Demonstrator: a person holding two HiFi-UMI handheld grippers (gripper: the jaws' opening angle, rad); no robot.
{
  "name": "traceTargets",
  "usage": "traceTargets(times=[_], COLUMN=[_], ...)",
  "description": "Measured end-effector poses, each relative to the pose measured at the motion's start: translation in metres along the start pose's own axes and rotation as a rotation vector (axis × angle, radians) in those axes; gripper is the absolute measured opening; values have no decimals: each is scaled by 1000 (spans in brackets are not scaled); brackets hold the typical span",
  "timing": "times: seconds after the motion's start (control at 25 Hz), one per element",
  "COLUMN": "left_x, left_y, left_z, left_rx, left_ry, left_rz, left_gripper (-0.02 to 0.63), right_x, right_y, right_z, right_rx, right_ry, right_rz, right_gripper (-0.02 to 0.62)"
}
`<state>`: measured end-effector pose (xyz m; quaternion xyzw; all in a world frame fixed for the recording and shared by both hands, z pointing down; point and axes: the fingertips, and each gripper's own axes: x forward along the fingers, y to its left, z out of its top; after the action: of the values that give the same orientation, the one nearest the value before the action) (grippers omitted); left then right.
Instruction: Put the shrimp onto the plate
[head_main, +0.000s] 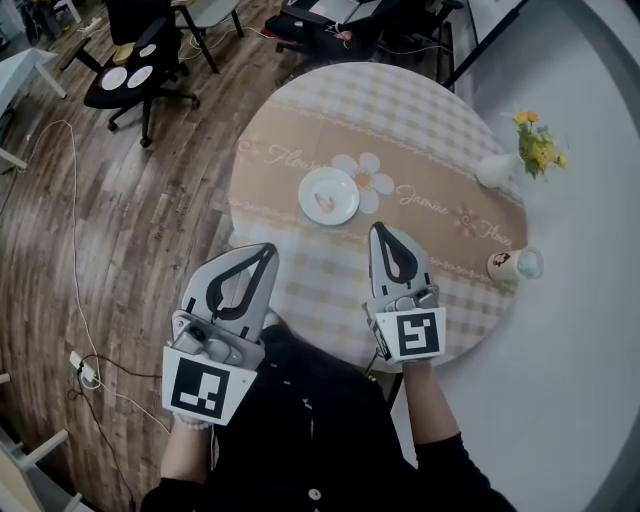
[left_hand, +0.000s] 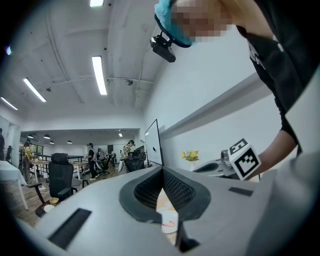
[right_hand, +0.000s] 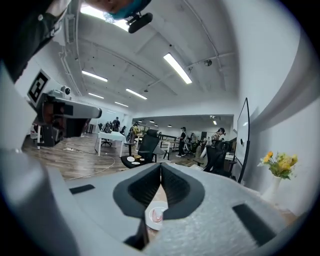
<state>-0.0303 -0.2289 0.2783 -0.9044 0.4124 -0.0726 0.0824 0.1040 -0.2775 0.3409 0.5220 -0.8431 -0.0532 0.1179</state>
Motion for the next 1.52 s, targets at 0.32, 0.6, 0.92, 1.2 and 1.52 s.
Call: traceTargets(times=[0.32, 0.6, 0.92, 1.2, 1.52], left_x=[-3, -4, -3, -1, 2], left_y=[1, -7, -7, -8, -10], left_z=[6, 10, 11, 14, 11], left_rx=[1, 9, 11, 23, 14], left_ry=[-6, -13, -17, -26, -21], left_rz=[6, -16, -18, -32, -40], left_gripper=[0, 0, 0, 0, 0], right_x=[-35, -52, -52, -47, -44], right_y=[18, 25, 29, 34, 36], right_z=[37, 66, 67, 66, 65], right_rx=[-4, -14, -15, -23, -25], right_ry=[-51, -122, -121, -109, -108], right_rz=[-11, -11, -2, 12, 19], right_gripper=[2, 2, 2, 2, 2])
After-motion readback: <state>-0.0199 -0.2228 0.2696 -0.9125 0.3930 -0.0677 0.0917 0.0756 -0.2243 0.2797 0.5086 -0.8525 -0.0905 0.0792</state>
